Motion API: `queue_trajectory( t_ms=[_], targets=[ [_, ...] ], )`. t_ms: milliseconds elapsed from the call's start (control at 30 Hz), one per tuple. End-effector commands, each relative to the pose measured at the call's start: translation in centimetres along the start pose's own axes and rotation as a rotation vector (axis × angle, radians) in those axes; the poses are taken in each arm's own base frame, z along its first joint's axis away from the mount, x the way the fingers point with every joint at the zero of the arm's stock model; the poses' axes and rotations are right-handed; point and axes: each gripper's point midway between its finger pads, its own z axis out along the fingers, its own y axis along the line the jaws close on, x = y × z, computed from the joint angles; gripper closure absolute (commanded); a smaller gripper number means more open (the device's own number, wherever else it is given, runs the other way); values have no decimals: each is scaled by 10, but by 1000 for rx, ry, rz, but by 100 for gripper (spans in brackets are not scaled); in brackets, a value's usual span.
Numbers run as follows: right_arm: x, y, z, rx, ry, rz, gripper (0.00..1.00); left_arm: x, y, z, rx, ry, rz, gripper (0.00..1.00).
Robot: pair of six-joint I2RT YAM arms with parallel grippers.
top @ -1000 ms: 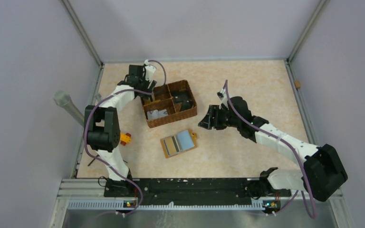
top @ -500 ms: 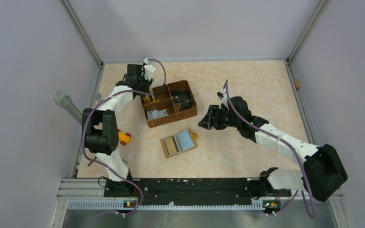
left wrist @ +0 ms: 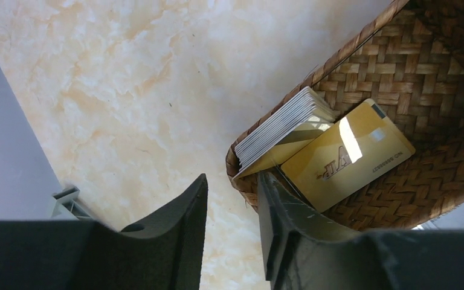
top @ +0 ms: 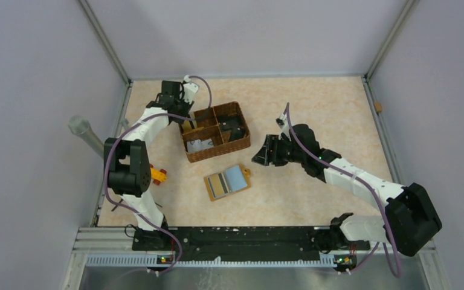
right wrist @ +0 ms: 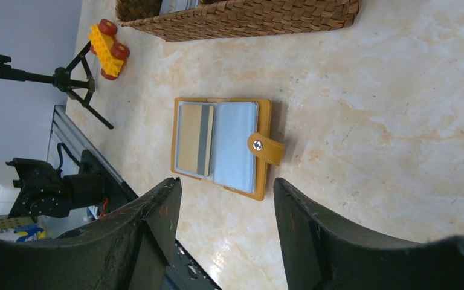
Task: Put the credit cards into the card holder
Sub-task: Pick up the credit card from the storage box.
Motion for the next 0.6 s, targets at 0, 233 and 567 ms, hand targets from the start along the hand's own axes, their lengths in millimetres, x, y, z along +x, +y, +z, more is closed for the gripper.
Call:
queue_trajectory(
  t_ms=[0, 233, 567],
  targets=[
    [-6, 1, -2, -15, -26, 4, 41, -20, 3, -3, 22, -59, 0, 56],
    [-6, 2, 0, -21, -24, 5, 41, -20, -1, 14, 40, -38, -3, 47],
    [-6, 3, 0, -21, -26, 10, 41, -18, 7, 17, -19, -9, 6, 63]
  ],
)
